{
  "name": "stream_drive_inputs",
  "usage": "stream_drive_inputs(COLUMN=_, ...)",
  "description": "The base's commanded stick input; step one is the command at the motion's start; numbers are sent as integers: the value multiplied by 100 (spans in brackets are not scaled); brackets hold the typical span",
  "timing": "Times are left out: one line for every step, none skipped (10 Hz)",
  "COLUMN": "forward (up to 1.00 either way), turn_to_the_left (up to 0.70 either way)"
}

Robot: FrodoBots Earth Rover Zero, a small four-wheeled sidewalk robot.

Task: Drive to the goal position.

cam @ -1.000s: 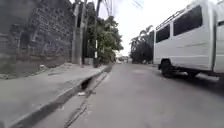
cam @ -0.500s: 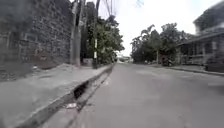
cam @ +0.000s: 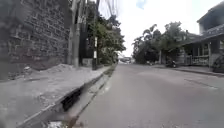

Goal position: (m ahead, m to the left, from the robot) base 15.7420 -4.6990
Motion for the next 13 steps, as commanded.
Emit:
stream_drive_inputs(forward=100, turn_to_the_left=-40)
stream_drive_inputs(forward=100, turn_to_the_left=-40)
stream_drive_inputs(forward=100, turn_to_the_left=-40)
stream_drive_inputs(forward=100, turn_to_the_left=-40)
stream_drive_inputs(forward=100, turn_to_the_left=-40)
stream_drive_inputs(forward=100, turn_to_the_left=-17)
stream_drive_inputs(forward=100, turn_to_the_left=0)
stream_drive_inputs(forward=100, turn_to_the_left=0)
stream_drive_inputs(forward=100, turn_to_the_left=0)
stream_drive_inputs(forward=100, turn_to_the_left=0)
stream_drive_inputs(forward=100, turn_to_the_left=0)
stream_drive_inputs(forward=100, turn_to_the_left=0)
stream_drive_inputs(forward=100, turn_to_the_left=0)
